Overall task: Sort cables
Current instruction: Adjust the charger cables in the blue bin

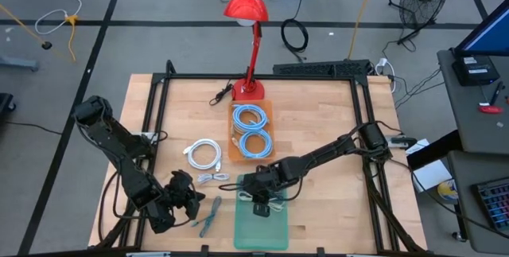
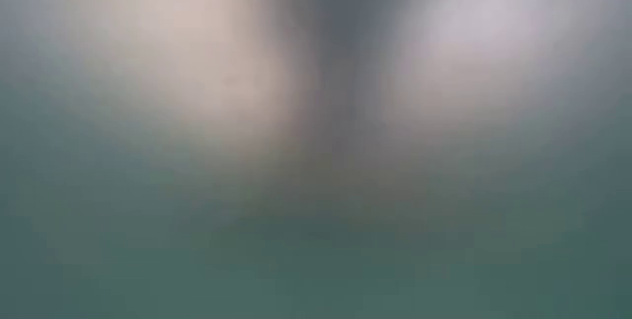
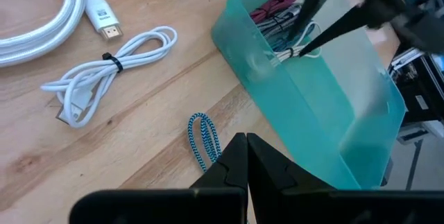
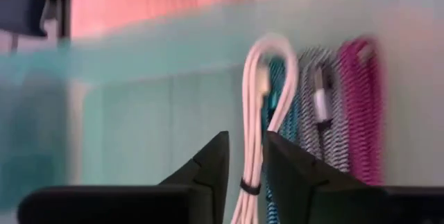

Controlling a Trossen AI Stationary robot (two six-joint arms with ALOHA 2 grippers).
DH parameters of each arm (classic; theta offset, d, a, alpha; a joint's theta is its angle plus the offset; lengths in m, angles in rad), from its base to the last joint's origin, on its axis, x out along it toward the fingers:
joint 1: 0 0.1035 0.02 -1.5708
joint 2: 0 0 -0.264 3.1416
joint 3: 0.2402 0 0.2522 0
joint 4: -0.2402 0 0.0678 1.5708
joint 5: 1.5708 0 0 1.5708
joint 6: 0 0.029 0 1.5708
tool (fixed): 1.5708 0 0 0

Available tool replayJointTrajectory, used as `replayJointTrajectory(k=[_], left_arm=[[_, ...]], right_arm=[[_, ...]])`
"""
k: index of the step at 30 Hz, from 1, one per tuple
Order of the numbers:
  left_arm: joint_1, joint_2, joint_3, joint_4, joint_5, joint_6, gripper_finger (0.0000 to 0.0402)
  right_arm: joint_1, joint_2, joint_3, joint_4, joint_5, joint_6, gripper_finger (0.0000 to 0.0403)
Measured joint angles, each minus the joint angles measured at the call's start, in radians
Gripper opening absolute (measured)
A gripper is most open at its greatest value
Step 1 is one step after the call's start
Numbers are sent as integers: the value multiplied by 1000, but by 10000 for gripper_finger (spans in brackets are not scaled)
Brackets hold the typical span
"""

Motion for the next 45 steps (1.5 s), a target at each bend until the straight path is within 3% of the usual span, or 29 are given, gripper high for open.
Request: replayJointTrajectory(k=[7,9,18,32,45], left_arm=[[0,0,0,-2,-1,0,1],[0,0,0,-1,0,0,1],[0,0,0,-3,0,-1,1],[0,0,0,2,1,-6,1],[0,0,0,3,17,-20,1]], right_arm=[[-19,-39,2,-85,179,25,28],[-24,-39,1,-150,184,30,9],[-37,-28,2,-247,283,6,2],[-136,31,4,-169,258,-83,0],[-154,61,7,-50,213,-98,0]])
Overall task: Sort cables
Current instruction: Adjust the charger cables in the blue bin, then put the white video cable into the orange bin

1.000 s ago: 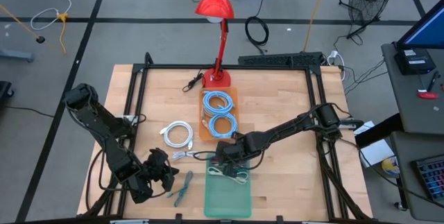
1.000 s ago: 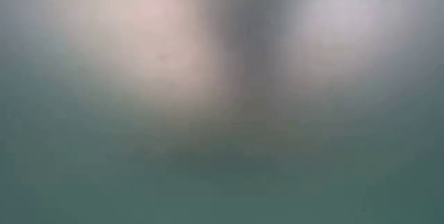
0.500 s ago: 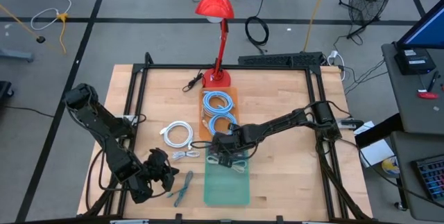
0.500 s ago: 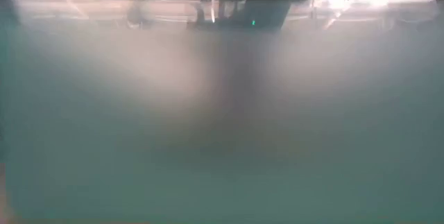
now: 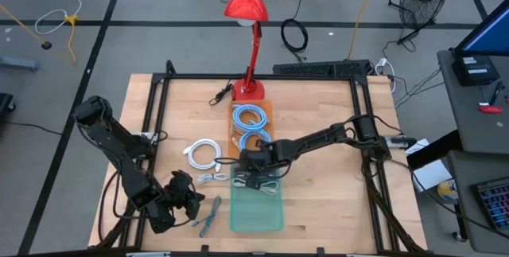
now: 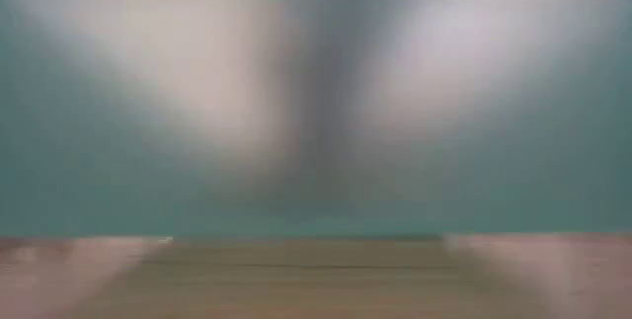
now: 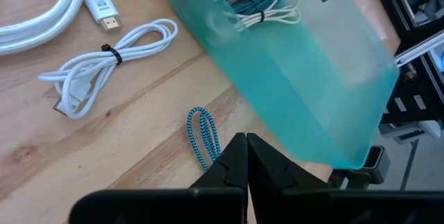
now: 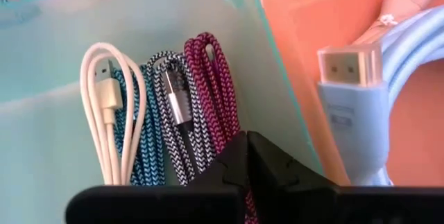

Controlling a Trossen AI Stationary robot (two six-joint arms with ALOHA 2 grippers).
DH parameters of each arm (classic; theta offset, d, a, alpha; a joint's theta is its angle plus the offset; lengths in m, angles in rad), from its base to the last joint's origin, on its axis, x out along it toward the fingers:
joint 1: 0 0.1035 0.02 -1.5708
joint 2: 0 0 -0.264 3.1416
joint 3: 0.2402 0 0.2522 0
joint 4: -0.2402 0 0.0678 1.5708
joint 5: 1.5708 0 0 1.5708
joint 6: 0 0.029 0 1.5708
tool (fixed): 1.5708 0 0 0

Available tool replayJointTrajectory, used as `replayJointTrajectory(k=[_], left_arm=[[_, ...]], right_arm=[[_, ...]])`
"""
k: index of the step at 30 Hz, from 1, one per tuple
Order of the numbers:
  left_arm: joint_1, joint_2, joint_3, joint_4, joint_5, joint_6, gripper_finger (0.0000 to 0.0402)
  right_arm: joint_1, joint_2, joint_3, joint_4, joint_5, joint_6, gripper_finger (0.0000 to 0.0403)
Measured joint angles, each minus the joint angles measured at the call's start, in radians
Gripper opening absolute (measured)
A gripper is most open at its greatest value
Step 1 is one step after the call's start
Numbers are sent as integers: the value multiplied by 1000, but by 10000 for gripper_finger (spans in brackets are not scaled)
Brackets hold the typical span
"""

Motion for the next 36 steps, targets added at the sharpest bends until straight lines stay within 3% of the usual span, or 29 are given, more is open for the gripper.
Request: replayJointTrajectory(k=[13,26,30,36], left_arm=[[0,0,0,-7,0,1,1],[12,0,0,-54,7,1,1],[68,0,0,-112,97,38,1],[238,0,0,-183,339,276,1]], right_arm=[[1,-32,-5,-10,-8,24,0],[19,-217,-4,-14,-6,73,0],[41,-307,-4,-22,17,133,0],[82,-426,-4,-41,116,192,0]])
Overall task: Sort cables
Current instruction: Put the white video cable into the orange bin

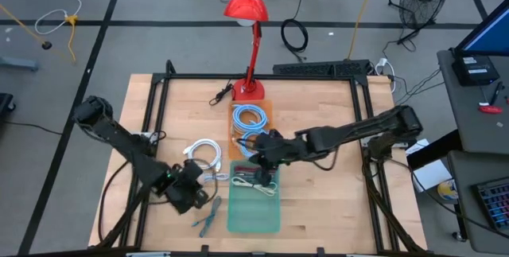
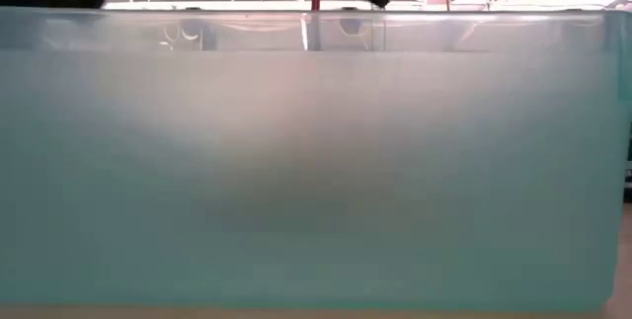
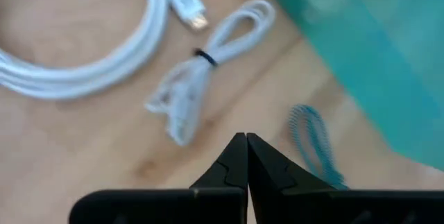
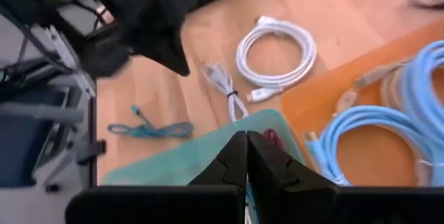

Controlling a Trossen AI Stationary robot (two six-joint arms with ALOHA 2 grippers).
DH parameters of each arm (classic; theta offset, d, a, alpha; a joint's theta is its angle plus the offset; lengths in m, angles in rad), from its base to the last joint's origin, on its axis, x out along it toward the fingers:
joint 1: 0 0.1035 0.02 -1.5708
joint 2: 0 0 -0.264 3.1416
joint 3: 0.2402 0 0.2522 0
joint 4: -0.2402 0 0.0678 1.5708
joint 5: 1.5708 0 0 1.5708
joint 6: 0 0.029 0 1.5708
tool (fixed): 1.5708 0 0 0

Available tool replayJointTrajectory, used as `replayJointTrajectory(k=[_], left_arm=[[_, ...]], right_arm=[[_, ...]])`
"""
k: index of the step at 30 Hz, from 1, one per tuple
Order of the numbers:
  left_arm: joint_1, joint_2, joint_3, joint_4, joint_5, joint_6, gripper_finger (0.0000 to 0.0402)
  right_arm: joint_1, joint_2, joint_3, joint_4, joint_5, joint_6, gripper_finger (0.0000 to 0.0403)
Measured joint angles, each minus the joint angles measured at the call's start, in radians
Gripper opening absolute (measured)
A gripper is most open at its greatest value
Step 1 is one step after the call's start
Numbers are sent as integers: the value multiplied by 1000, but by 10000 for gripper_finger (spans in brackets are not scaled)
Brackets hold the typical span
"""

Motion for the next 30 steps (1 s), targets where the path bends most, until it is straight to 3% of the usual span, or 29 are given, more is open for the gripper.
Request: replayJointTrajectory(k=[7,16,22,30], left_arm=[[200,-3,0,-68,47,270,1],[476,-35,0,-128,81,666,15],[656,-116,0,-150,152,872,80],[881,-110,1,-157,362,1148,190]], right_arm=[[40,-52,2,-39,187,95,0],[63,-49,1,-132,228,298,0],[69,-49,1,-177,277,365,0],[61,-49,1,-175,275,363,0]])
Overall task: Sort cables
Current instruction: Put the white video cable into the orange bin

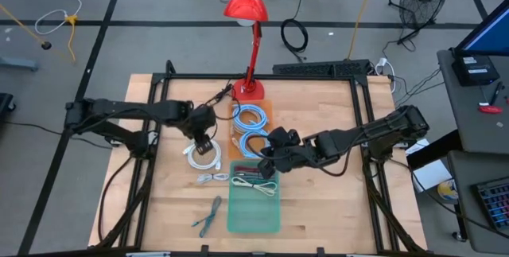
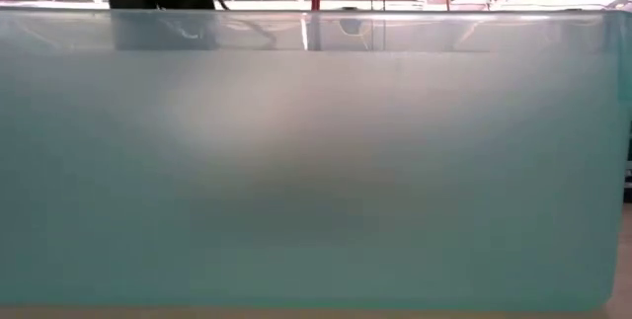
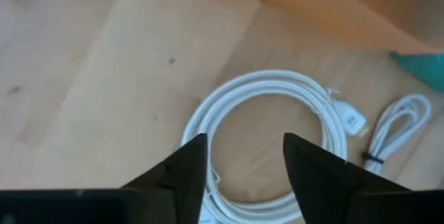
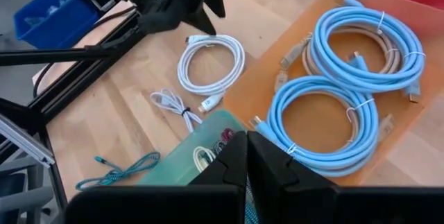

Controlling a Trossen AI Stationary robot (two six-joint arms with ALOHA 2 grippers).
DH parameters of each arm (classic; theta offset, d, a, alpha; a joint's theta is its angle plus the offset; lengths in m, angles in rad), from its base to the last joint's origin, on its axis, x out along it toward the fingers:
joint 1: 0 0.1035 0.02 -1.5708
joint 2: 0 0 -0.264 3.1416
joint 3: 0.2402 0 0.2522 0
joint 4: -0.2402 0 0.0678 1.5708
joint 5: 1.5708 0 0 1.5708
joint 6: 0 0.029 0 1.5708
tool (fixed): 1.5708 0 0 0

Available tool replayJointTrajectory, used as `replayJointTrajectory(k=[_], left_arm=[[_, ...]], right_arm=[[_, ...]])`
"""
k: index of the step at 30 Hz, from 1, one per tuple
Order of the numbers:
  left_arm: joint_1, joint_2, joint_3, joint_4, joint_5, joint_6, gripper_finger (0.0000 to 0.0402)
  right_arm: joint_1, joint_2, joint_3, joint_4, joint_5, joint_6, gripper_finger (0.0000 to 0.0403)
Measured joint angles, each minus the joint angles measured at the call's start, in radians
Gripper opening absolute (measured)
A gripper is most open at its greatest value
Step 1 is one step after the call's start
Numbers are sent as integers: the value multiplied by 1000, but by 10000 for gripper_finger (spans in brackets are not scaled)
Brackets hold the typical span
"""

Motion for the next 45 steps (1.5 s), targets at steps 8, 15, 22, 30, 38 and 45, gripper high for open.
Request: replayJointTrajectory(k=[8,15,22,30,38,45], left_arm=[[89,75,0,-2,-8,226,234],[122,144,-28,-1,6,302,237],[109,159,-136,34,24,301,237],[100,158,-187,110,-24,217,199],[102,152,-179,99,-65,33,33],[138,85,-69,-53,-159,-15,33]], right_arm=[[2,-4,0,33,0,0,0],[13,-4,0,51,0,6,0],[22,-4,0,51,0,11,0],[22,-4,0,54,0,7,0],[22,-4,0,77,0,-1,0],[22,-5,0,77,1,-1,0]])
